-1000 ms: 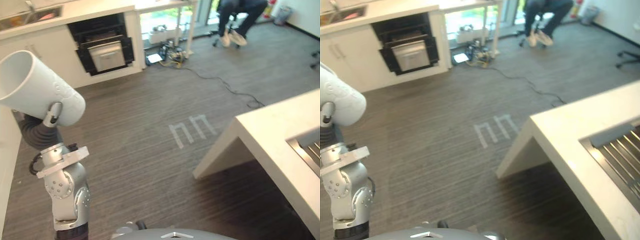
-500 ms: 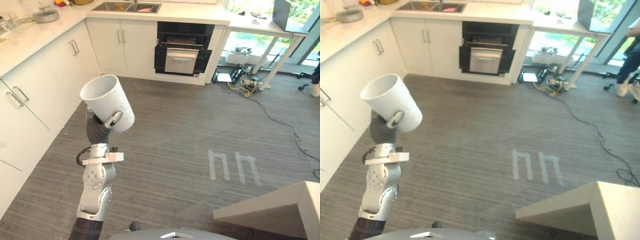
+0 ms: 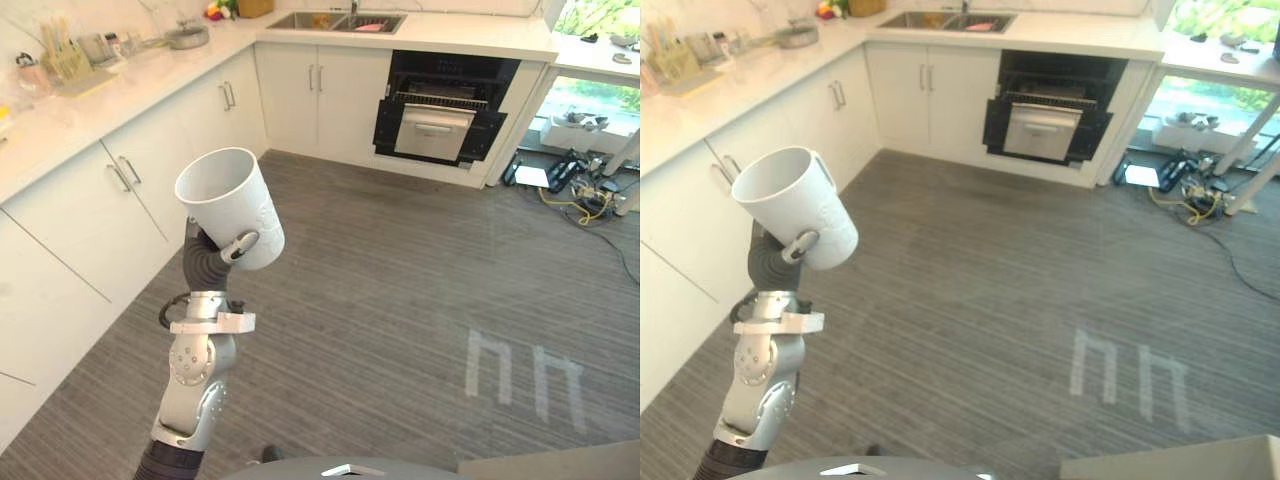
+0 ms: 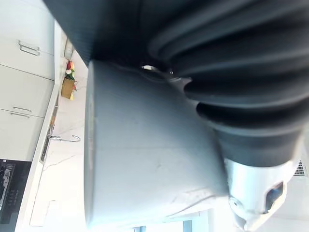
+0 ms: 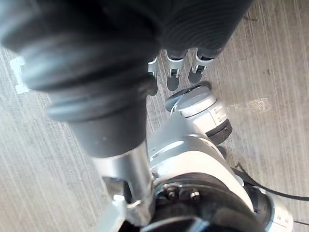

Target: Walk over to the sink, pick up the cup, carry it to the dishwasher, place the cup inside the dishwasher, then close the dishwasher door

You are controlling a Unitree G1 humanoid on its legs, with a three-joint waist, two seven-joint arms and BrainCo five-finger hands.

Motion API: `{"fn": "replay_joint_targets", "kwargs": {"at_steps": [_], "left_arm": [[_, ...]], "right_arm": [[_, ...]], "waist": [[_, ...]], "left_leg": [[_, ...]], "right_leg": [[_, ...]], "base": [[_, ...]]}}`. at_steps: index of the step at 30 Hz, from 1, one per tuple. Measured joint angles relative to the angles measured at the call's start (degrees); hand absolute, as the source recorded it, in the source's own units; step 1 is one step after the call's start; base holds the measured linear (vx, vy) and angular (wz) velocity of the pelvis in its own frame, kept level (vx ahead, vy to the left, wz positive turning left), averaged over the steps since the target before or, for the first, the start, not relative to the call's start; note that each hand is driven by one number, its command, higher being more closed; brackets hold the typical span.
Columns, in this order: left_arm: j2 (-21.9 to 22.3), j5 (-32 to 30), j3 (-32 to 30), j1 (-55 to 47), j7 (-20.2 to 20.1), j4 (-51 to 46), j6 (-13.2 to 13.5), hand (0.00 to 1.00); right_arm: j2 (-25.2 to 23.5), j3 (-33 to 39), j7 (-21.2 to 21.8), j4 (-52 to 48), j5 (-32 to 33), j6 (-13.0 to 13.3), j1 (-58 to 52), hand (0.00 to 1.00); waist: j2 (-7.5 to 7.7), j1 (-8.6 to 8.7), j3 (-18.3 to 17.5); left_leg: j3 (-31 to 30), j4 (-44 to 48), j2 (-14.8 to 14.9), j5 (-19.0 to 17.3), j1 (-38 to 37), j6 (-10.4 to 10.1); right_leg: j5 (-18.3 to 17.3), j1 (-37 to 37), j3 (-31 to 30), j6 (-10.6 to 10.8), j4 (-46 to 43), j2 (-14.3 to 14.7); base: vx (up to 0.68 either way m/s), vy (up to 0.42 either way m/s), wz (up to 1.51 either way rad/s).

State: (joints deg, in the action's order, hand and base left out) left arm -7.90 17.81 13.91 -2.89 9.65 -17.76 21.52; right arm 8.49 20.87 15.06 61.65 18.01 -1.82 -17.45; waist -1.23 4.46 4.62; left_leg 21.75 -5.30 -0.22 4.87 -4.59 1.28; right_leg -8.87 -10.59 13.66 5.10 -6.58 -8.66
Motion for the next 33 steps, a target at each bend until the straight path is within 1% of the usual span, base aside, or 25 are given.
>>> {"fn": "replay_joint_targets", "kwargs": {"at_steps": [1,2,7,10,12,13,15,16,17,18,19,20,21,22,23,24,25,26,27,28,29,30,31,32,33], "left_arm": [[0.01,-1.12,-0.1,1.52,-0.02,7.87,-1.16,1.0],[0.01,-1.13,-0.1,1.51,-0.02,8.12,-1.16,1.0],[0.01,-1.12,-0.34,1.29,0.09,8.78,-1.16,1.0],[0.68,-1.15,-0.24,0.39,0.08,6.26,-1.19,1.0],[1.24,-1.18,-0.27,0.4,0.08,3.67,-1.15,1.0],[1.25,-1.19,-0.26,0.39,0.09,2.35,-1.1,1.0],[1.22,-1.2,-0.36,0.22,0.11,0.9,-1.07,1.0],[1.43,-1.21,-0.53,0.24,0.11,-0.09,-1.06,1.0],[1.73,-1.27,-0.52,0.27,0.1,-0.67,-1.07,1.0],[2.34,-1.67,-0.52,0.18,0.12,-2.01,-1.08,1.0],[2.93,-2.0,-0.43,-0.45,-0.05,-2.14,-1.22,1.0],[3.37,-2.17,-0.62,-1.02,-0.06,-2.22,-1.21,1.0],[3.92,-2.23,-1.01,-2.47,-0.07,-2.19,-1.28,1.0],[4.3,-2.3,-2.11,-3.7,-0.39,-2.22,-1.19,1.0],[4.48,-2.31,-2.93,-4.17,-0.64,-2.26,-1.06,1.0],[4.6,-2.31,-4.35,-5.21,-0.93,-2.77,-1.02,1.0],[4.63,-2.29,-5.88,-6.43,-1.22,-4.05,-1.02,1.0],[4.64,-2.3,-7.1,-7.19,-1.5,-4.9,-0.96,1.0],[4.63,-2.25,-7.87,-7.65,-1.65,-5.2,-0.96,1.0],[4.74,-2.24,-9.42,-7.73,-1.89,-5.16,-0.96,1.0],[5.15,-2.15,-10.52,-7.75,-2.35,-4.98,-0.9,1.0],[5.1,-2.08,-11.58,-8.15,-2.82,-4.75,-0.91,1.0],[4.93,-1.92,-11.73,-8.25,-2.88,-4.51,-0.93,1.0],[4.41,-1.04,-11.66,-8.27,-3.82,-3.89,-1.24,1.0],[4.42,-0.29,-11.29,-8.18,-5.55,-3.89,-1.53,1.0]], "right_arm": [[-5.93,-0.59,-1.35,0.2,-2.16,-0.91,1.87,0.0],[-5.92,-0.59,-1.36,0.23,-2.16,-0.92,1.86,0.0],[-6.0,-0.5,-1.48,0.83,-2.17,-0.89,1.83,0.0],[-6.16,-0.6,-1.31,0.4,-2.16,-0.69,1.03,0.0],[-6.14,-0.91,-1.32,0.3,-2.13,-0.64,0.61,0.0],[-5.94,-1.71,-1.34,0.19,-2.11,-0.59,0.25,0.0],[-5.66,-2.37,-1.35,0.15,-2.13,-0.56,0.21,0.0],[-5.68,-2.56,-1.43,0.17,-2.13,-0.63,0.44,0.0],[-5.49,-2.59,-1.4,0.18,-2.16,-0.67,1.22,0.0],[-5.19,-2.75,-1.37,0.18,-2.27,-0.9,1.99,0.0],[-4.44,-2.68,-1.12,0.43,-2.21,-0.89,2.4,0.0],[-3.85,-2.75,-1.0,0.57,-2.16,-0.81,2.49,0.0],[-2.81,-2.88,-1.03,0.9,-2.17,-0.77,3.44,0.0],[-1.06,-4.2,-0.65,1.88,-2.54,-0.74,4.14,0.0],[-0.5,-4.85,-0.27,2.32,-2.66,-0.74,4.45,0.0],[-0.18,-5.15,0.05,2.34,-2.77,-0.74,4.44,0.0],[-0.01,-5.12,0.38,2.36,-2.76,-0.74,4.32,0.0],[0.12,-5.13,0.71,2.36,-2.76,-0.74,4.32,0.0],[0.11,-5.23,0.71,2.37,-2.77,-0.74,4.28,0.0],[-0.05,-5.2,0.47,2.44,-2.93,-0.73,4.56,0.0],[-0.57,-5.11,0.44,2.46,-3.78,-0.73,4.9,0.0],[-1.09,-5.01,0.31,2.5,-4.4,-0.69,4.88,0.0],[-1.22,-5.01,0.04,2.6,-4.46,-0.68,4.68,0.0],[-1.51,-5.11,-0.56,2.97,-4.74,-0.79,4.61,0.0],[-1.78,-5.04,-0.67,2.97,-4.93,-0.92,4.29,0.0]], "waist": [[5.86,0.38,-1.58],[5.85,0.39,-1.61],[6.18,0.74,-2.19],[6.23,1.84,-3.35],[6.48,1.87,-3.58],[6.39,1.74,-3.65],[6.02,1.73,-3.75],[6.12,1.72,-3.46],[5.9,1.06,-2.82],[6.01,-0.01,-1.33],[4.2,-0.22,0.33],[4.05,-0.88,1.13],[2.99,-2.1,1.76],[1.79,-2.72,1.93],[1.51,-2.84,2.1],[1.54,-3.28,2.11],[1.28,-3.79,2.29],[1.15,-4.26,2.77],[1.27,-4.67,2.95],[1.41,-5.42,3.52],[1.74,-6.28,4.34],[1.8,-6.86,4.53],[1.83,-6.8,4.54],[2.98,-6.73,4.09],[3.9,-6.78,3.5]], "left_leg": [[-3.07,-0.02,-1.01,0.22,-0.14,0.41],[-3.09,-0.02,-0.84,0.17,-0.39,0.33],[-2.58,-0.01,-0.17,-0.71,-0.6,-0.51],[-2.76,0.0,1.01,-0.53,0.94,-0.8],[-3.62,0.03,1.48,-0.52,1.71,-0.81],[-4.83,0.08,1.58,-0.54,1.96,-0.8],[-4.95,1.91,2.27,-1.24,2.89,-0.92],[-5.97,11.05,3.87,-5.12,7.63,-2.02],[-6.21,17.53,4.97,-7.12,10.53,-2.2],[-6.1,29.56,7.17,-10.01,15.44,-2.22],[-6.84,38.62,9.85,-9.99,19.46,-2.53],[-7.33,40.93,10.2,-9.73,20.38,-2.4],[-7.93,42.54,10.43,-10.91,20.77,-2.35],[-7.94,41.07,9.85,-12.88,20.91,-2.42],[-8.07,38.89,9.13,-12.94,20.93,-2.39],[-9.33,31.41,7.1,-11.57,20.94,-3.01],[-12.04,22.4,5.66,-8.57,20.85,-4.03],[-13.78,19.11,5.23,-4.17,20.77,-5.61],[-14.29,19.0,4.75,-1.81,20.61,-5.95],[-16.15,22.32,3.18,-2.66,20.85,-5.09],[-17.3,27.62,2.45,-7.23,22.37,-5.0],[-19.23,33.54,1.44,-10.91,24.21,-3.34],[-19.95,35.66,0.84,-12.05,24.54,-1.7],[-19.06,36.26,-0.24,-13.68,23.38,-0.91],[-17.66,34.88,-1.48,-14.33,21.1,-0.12]], "right_leg": [[-2.14,-1.75,2.92,-4.24,-0.12,-0.2],[-2.07,-1.79,2.91,-5.03,-0.49,-0.02],[-1.46,-1.32,0.99,-4.91,-0.28,0.7],[-0.01,0.57,-4.0,-4.19,0.0,1.92],[0.34,1.43,-5.83,-4.12,0.0,2.78],[0.32,1.78,-7.0,-4.1,-0.05,3.19],[-0.02,1.92,-8.17,-3.86,-0.15,4.0],[-0.5,1.84,-8.79,-4.08,-0.12,4.48],[-0.94,1.41,-9.04,-3.72,-0.21,4.87],[-3.31,0.26,-8.18,-2.38,-0.85,5.44],[-4.01,-0.85,-6.17,-3.17,-1.69,6.22],[-4.83,-1.37,-5.83,-3.42,-1.98,6.21],[-6.39,-2.12,-5.42,-3.96,-2.96,6.17],[-7.02,-2.88,-4.96,-3.64,-3.2,5.98],[-7.32,-3.14,-4.87,-3.48,-3.31,5.65],[-7.73,-3.16,-4.88,-2.98,-3.23,4.74],[-7.98,-3.38,-5.32,-2.61,-2.61,4.35],[-8.27,-3.76,-5.97,-2.15,-2.29,4.11],[-8.59,-4.02,-7.04,-1.77,-2.01,3.87],[-9.4,-4.49,-9.04,-1.45,-1.52,3.17],[-9.91,-4.75,-10.04,-1.59,-1.85,3.06],[-10.08,-4.85,-10.99,-0.57,-3.08,2.89],[-10.22,-5.22,-11.57,-0.02,-3.58,2.46],[-10.22,-5.53,-12.06,0.02,-5.18,0.87],[-9.71,-5.12,-12.77,0.33,-8.15,-0.72]], "base": [[0.0,0.0,0.0],[0.0,0.0,0.0],[0.0,-0.016,-0.12],[0.0,-0.005,-0.08],[0.01,-0.035,-0.07],[0.0,-0.047,-0.12],[0.02,-0.099,-0.01],[0.01,-0.121,0.14],[-0.05,-0.112,0.28],[-0.1,-0.09,0.58],[-0.13,-0.07,0.62],[-0.13,-0.034,0.63],[-0.07,0.0,0.41],[-0.03,0.009,0.4],[0.02,0.049,0.38],[0.06,0.092,0.16],[0.13,0.167,0.0],[0.16,0.181,-0.19],[0.2,0.208,-0.33],[0.22,0.194,-0.43],[0.27,0.216,-0.53],[0.24,0.194,-0.42],[0.28,0.232,-0.29],[0.31,0.23,-0.21],[0.31,0.217,-0.23]]}}
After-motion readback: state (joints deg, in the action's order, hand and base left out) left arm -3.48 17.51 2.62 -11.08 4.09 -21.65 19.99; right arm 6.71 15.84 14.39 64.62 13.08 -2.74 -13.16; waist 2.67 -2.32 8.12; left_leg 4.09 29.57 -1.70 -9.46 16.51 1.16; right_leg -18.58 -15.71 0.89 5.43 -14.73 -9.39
